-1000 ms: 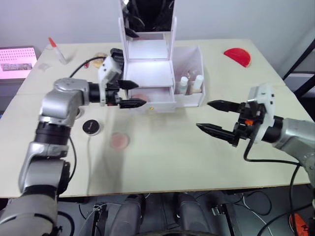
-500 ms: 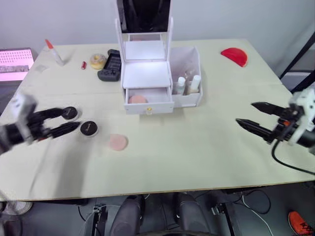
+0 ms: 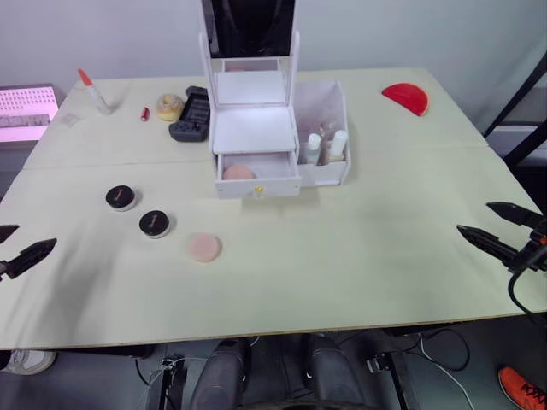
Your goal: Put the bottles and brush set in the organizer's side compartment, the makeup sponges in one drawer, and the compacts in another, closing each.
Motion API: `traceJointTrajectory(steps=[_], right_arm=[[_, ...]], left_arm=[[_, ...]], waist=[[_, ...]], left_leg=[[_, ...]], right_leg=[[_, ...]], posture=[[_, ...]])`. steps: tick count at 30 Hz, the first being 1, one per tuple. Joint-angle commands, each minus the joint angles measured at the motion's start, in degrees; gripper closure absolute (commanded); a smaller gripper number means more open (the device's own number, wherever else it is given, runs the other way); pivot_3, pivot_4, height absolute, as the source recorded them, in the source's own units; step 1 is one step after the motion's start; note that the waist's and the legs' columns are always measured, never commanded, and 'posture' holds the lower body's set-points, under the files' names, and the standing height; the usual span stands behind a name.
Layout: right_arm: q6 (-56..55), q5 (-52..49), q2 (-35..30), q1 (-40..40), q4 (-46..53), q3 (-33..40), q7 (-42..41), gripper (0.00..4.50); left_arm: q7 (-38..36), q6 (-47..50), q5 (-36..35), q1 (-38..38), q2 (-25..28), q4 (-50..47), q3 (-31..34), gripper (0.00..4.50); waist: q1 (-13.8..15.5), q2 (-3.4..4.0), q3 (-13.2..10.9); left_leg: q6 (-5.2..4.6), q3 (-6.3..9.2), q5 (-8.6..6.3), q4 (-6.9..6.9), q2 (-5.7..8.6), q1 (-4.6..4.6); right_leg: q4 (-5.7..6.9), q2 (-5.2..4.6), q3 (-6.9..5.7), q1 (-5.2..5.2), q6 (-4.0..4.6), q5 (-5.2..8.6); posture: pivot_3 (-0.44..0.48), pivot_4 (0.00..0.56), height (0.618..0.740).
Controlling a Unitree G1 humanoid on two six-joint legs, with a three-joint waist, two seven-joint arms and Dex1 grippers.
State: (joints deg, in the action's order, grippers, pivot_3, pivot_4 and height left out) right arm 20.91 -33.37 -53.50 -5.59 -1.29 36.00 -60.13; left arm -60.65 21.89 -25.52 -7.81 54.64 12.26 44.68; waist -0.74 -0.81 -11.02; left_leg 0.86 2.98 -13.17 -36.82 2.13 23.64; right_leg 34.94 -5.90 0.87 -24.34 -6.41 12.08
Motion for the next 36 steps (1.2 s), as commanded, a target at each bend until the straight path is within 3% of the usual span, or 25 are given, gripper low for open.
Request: traceJointTrajectory(steps=[1,6,11,21,29,36], right_arm=[[-0.3,-0.5,0.2,0.3,1.4,1.1,-0.1,0.0],[0.7,-0.8,0.4,0.5,3.4,1.0,1.0,0.0],[4.3,-2.0,-0.4,4.2,9.0,-1.9,3.1,0.0],[13.4,-6.3,-2.1,17.6,17.7,-13.1,3.2,0.0],[16.0,-7.3,-0.7,27.9,18.7,-23.9,-0.5,0.0],[15.5,-6.6,1.4,28.6,19.4,-28.2,-2.0,0.0]], left_arm=[[-0.3,-1.4,-0.8,0.7,0.5,0.1,0.0,0.08],[0.1,-0.1,-1.7,2.8,0.2,-2.5,-2.5,0.08],[0.6,4.1,-4.6,4.9,-1.5,-11.8,-8.0,0.08],[1.9,12.9,-12.0,8.8,-2.5,-27.3,-16.3,0.08],[0.1,12.8,-12.0,8.9,-2.6,-32.1,-23.4,0.08],[-0.7,9.8,-9.6,6.4,-3.2,-33.7,-27.1,0.08]], waist=[[0.0,0.0,0.0],[0.2,0.0,0.0],[0.1,0.0,0.0],[0.1,0.0,0.0],[0.1,-0.01,0.0],[0.2,-0.01,0.0]], left_leg=[[-0.02,-0.01,0.01,0.01,0.0,0.0],[-0.03,-0.05,0.02,0.0,0.0,0.0],[-0.03,-0.04,0.02,-0.04,0.0,0.0],[-0.18,-0.06,0.11,-0.06,-0.01,0.01],[-0.19,-0.09,0.11,-0.08,0.0,0.02],[-0.19,-0.09,0.11,-0.09,-0.01,0.04]], right_leg=[[0.0,0.0,0.0,-0.01,0.0,0.0],[0.01,0.0,0.01,0.0,0.0,0.0],[0.02,0.0,0.01,0.02,0.0,-0.01],[0.08,0.07,0.0,-0.02,0.0,-0.01],[0.07,0.22,0.0,-0.01,0.0,-0.01],[0.07,0.24,0.01,-0.03,0.0,-0.01]], posture=[[0.0,0.15,0.737],[0.0,0.15,0.737],[0.0,0.15,0.737],[0.0,0.15,0.737],[0.0,0.15,0.737],[0.0,0.15,0.737]])
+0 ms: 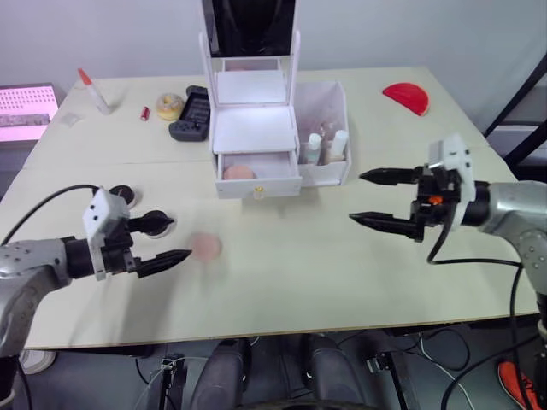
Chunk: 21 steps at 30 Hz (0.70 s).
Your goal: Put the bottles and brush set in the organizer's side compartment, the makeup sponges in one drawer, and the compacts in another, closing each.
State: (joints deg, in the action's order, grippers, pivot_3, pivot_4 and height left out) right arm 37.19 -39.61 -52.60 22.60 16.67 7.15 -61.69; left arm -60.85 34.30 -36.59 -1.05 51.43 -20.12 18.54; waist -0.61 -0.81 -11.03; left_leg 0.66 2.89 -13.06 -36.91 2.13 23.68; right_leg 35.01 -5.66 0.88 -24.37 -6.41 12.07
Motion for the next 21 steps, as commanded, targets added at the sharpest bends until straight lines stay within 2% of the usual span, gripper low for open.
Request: traceJointTrajectory(steps=[1,8,12,21], right_arm=[[-0.9,-0.3,0.8,0.2,1.3,0.5,-0.5,0.0],[-1.0,-0.3,2.1,0.4,1.6,0.1,-0.8,0.0],[-0.4,-0.7,3.1,1.5,2.6,-0.6,-0.1,0.0],[0.5,-0.4,3.6,0.8,4.1,-0.4,2.5,0.0]], left_arm=[[-0.3,-3.3,2.2,-0.1,-0.3,-0.9,-1.8,0.08],[0.3,-10.7,10.1,3.4,-2.2,6.5,-9.5,0.08],[0.9,-16.0,15.3,8.0,-6.8,15.7,-15.0,0.08],[0.9,-18.9,19.0,13.4,-11.5,23.4,-20.3,0.08]], waist=[[0.1,0.0,0.0],[0.1,0.0,0.0],[0.2,-0.02,0.0],[0.4,-0.02,0.0]], left_leg=[[0.0,0.0,0.0,-0.01,0.0,0.0],[0.0,0.0,0.0,-0.04,0.0,0.0],[0.0,0.03,0.0,-0.06,0.0,0.01],[0.0,0.05,0.0,-0.08,0.01,0.03]], right_leg=[[0.0,0.0,0.0,0.0,0.0,0.0],[0.0,0.01,0.0,0.01,0.01,0.0],[0.03,0.03,-0.02,0.01,0.0,-0.01],[0.06,0.01,-0.02,0.0,-0.01,-0.02]], posture=[[0.0,0.15,0.737],[0.0,0.15,0.737],[0.0,0.15,0.737],[0.0,0.15,0.737]])
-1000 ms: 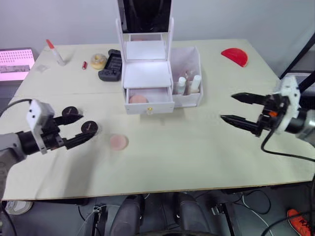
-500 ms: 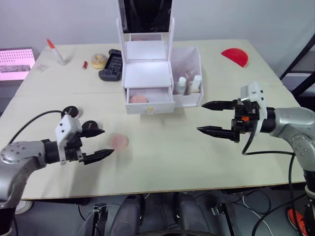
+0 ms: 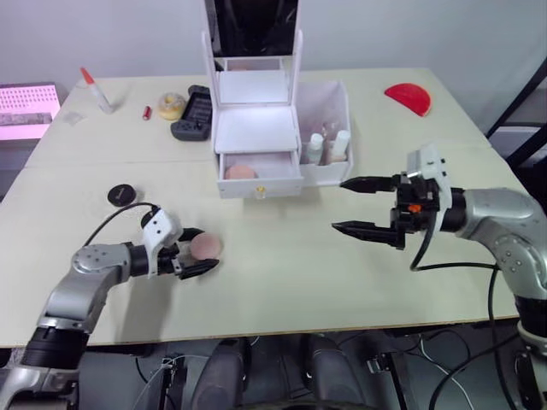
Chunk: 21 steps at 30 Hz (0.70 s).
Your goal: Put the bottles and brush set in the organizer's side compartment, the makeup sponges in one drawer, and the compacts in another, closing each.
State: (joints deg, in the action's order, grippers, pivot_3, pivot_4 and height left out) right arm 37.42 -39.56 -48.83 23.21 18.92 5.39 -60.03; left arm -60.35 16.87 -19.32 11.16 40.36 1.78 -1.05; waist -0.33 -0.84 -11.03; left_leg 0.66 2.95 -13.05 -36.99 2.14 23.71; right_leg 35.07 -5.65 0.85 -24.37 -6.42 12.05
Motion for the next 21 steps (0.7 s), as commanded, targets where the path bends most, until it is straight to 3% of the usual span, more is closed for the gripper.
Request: traceJointTrajectory(steps=[1,6,8,11,17,21], right_arm=[[0.3,-0.5,-0.1,0.2,1.9,1.4,1.0,0.0],[1.3,-1.0,-0.4,-0.6,3.0,2.2,2.1,0.0],[1.4,-1.0,-0.3,-0.6,3.0,2.3,2.4,0.0],[1.2,-1.0,0.1,-0.6,2.9,2.6,2.9,0.0],[0.8,-1.6,0.8,0.1,2.3,3.4,3.1,0.0],[-0.2,-1.1,1.4,2.2,0.2,3.6,2.9,0.0]], left_arm=[[0.4,-1.8,2.0,1.5,-0.6,2.0,-0.9,0.08],[-0.8,0.1,1.2,1.4,-0.7,1.5,-0.9,0.08],[-1.1,0.4,1.2,1.4,-0.6,1.4,-0.9,0.6],[-1.8,1.1,0.7,1.0,-0.2,1.0,-0.6,1.82],[-2.9,2.0,-0.8,0.2,0.6,-0.8,0.5,1.82],[-2.7,6.0,-5.2,2.5,2.0,-4.9,4.6,1.82]], waist=[[0.1,0.0,0.0],[0.3,0.0,0.0],[0.5,0.0,0.0],[0.6,0.0,0.0],[0.7,0.01,0.0],[0.7,-0.01,0.0]], left_leg=[[0.0,0.0,0.0,-0.01,0.0,0.0],[0.0,0.0,0.0,-0.01,0.0,0.0],[0.0,0.0,0.0,-0.02,0.0,0.0],[0.0,0.0,0.0,-0.01,0.0,0.0],[0.0,0.0,0.0,0.0,0.0,0.0],[0.0,0.0,0.0,-0.01,0.0,0.0]], right_leg=[[0.0,0.0,0.0,0.0,0.0,0.0],[0.01,0.0,0.0,0.0,0.0,0.0],[0.01,-0.01,0.0,0.0,0.0,0.0],[0.01,0.0,0.0,0.0,0.0,0.0],[0.0,0.0,0.0,0.0,0.0,0.0],[0.0,0.0,0.0,0.0,0.0,0.0]], posture=[[0.0,0.15,0.737],[0.0,0.15,0.737],[0.0,0.15,0.737],[0.0,0.15,0.737],[0.0,0.15,0.737],[0.0,0.15,0.737]])
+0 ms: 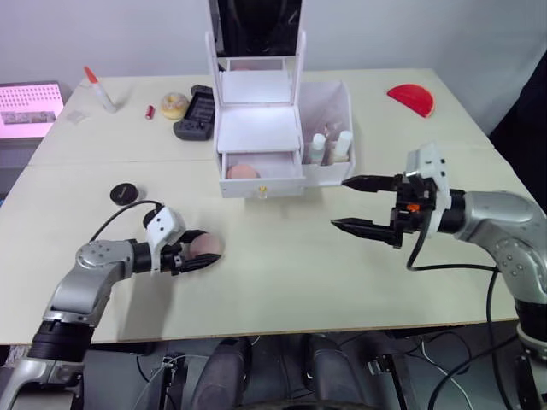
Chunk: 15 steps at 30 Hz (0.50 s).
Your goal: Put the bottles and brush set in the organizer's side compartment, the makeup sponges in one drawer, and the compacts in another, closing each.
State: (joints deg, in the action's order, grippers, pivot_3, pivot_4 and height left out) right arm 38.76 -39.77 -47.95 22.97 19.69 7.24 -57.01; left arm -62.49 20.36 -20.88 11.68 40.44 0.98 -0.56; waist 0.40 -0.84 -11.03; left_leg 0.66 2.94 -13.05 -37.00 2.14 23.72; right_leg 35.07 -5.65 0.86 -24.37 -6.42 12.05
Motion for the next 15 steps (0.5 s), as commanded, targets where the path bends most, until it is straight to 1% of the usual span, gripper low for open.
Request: traceJointTrajectory(steps=[1,3,6,8,9,12,15], right_arm=[[-1.7,-0.7,0.7,3.5,-1.7,1.7,-0.2,0.0],[-2.0,-0.6,1.1,5.1,-3.4,1.8,-0.5,0.0],[-2.5,-0.6,1.9,7.7,-6.1,1.8,-1.1,0.0],[-3.2,-0.1,2.5,8.9,-7.9,1.4,-1.3,0.0],[-3.6,0.3,2.7,9.4,-8.7,1.2,-1.4,0.0],[-4.3,0.7,3.5,10.2,-9.8,0.7,-1.1,0.0],[-4.6,1.1,4.3,10.2,-9.9,0.6,-0.8,0.0]], left_arm=[[-1.1,4.0,-5.1,3.8,3.3,-5.0,5.4,1.82],[-2.0,6.7,-7.4,7.1,5.3,-5.9,7.3,1.82],[-3.7,11.7,-11.4,14.9,8.4,-5.4,9.1,1.82],[-5.0,13.8,-13.0,20.3,9.4,-4.1,9.1,1.82],[-5.3,14.8,-13.6,23.2,9.3,-3.1,8.8,1.82],[-5.9,16.1,-13.7,31.1,6.7,0.5,6.4,1.82],[-7.3,14.4,-11.1,37.9,2.4,4.9,1.9,1.82]], waist=[[0.0,-0.02,0.0],[0.1,-0.05,0.0],[0.3,-0.04,0.0],[0.2,-0.04,0.0],[0.2,-0.05,0.0],[0.2,-0.05,0.0],[0.2,-0.05,0.0]], left_leg=[[0.0,0.01,0.0,-0.01,-0.01,0.0],[0.0,0.06,0.0,-0.02,-0.02,0.02],[0.0,0.11,0.01,-0.06,-0.01,0.09],[-0.01,0.08,0.01,-0.07,0.02,0.13],[-0.01,0.05,0.01,-0.07,0.03,0.15],[-0.02,0.04,0.02,-0.09,0.05,0.16],[-0.03,-0.11,0.03,-0.11,0.07,0.13]], right_leg=[[0.0,0.01,-0.01,0.0,0.0,0.0],[0.02,0.04,-0.05,-0.01,0.01,-0.01],[0.02,0.07,-0.14,-0.03,0.02,-0.01],[-0.02,0.07,-0.14,-0.03,0.0,-0.01],[-0.03,0.06,-0.13,-0.04,-0.02,-0.02],[0.01,0.09,-0.15,-0.04,-0.17,-0.09],[0.08,0.13,-0.17,-0.01,-0.22,-0.12]], posture=[[0.0,0.15,0.737],[0.0,0.15,0.737],[0.0,0.15,0.737],[0.0,0.15,0.737],[0.0,0.15,0.737],[0.0,0.15,0.737],[0.0,0.15,0.737]])
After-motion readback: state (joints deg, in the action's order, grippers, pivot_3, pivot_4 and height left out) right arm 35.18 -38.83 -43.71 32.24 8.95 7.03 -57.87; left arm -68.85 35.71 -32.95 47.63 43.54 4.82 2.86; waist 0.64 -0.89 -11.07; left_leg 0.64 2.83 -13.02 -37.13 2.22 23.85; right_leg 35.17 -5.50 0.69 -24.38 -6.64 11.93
